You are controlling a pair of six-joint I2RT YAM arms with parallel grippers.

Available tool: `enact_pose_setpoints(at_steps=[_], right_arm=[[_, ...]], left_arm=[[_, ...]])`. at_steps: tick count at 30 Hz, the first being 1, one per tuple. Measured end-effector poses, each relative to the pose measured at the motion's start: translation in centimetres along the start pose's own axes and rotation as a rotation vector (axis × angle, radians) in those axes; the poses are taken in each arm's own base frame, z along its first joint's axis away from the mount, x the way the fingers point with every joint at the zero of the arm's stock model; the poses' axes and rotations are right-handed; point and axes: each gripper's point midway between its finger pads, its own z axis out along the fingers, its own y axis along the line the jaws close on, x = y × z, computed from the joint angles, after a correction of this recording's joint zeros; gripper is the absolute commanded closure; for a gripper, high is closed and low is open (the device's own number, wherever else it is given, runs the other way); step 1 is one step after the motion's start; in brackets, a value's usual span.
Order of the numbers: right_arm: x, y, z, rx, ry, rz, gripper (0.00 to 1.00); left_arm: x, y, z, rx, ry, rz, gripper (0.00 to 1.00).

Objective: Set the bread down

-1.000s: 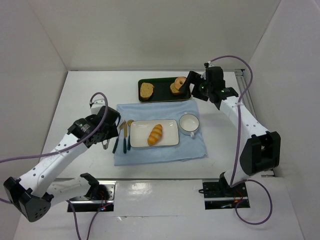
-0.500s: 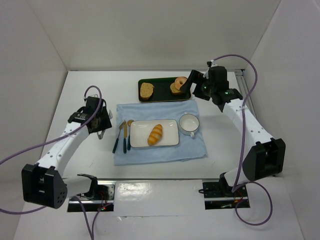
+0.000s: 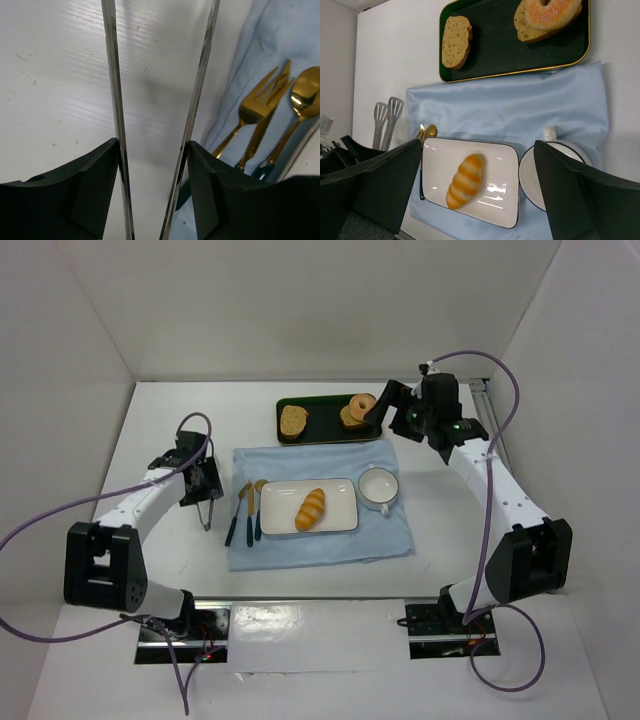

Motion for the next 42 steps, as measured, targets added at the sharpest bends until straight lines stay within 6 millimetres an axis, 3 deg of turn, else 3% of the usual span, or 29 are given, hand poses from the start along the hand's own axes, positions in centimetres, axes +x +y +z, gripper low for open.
enact_pose_setpoints(at_steps=[10,23,27,32,35,38,42], right_arm=[[-0.2,-0.2,-0.1,-0.005,0.001,0.02,0.0],[0.7,-1.5,0.1,0.02,0.023,0.035,0.0],[0.8,-1.7,0.1,0.023,0.024,0.036,0.0],[0.8,-1.7,0.1,0.024,0.025,0.037,0.0],[0.8,-1.7,0.1,0.024,0.025,0.037,0.0],[0.8,-1.7,0.1,0.024,0.026,0.037,0.0],[0.9,-1.7,0.2,0.025,0.029,0.038,0.0]], left_arm=[[2.7,1.9,5.4,-0.077,0.167,-0.028,0.34],[-3.5,1.6,8.6,-0.074,0.123,-0.074,0.32],[-4.5,1.9,9.2,-0.065,0.126,-0.098,0.26],[-4.4,1.7,9.0,-0.043,0.136,-0.106,0.11],[-3.9,1.3,8.2,-0.017,0.138,-0.106,0.08],[-3.8,0.8,6.1,0.012,0.118,-0.097,0.04],[-5.7,-0.5,2.5,0.056,0.013,-0.074,0.0]])
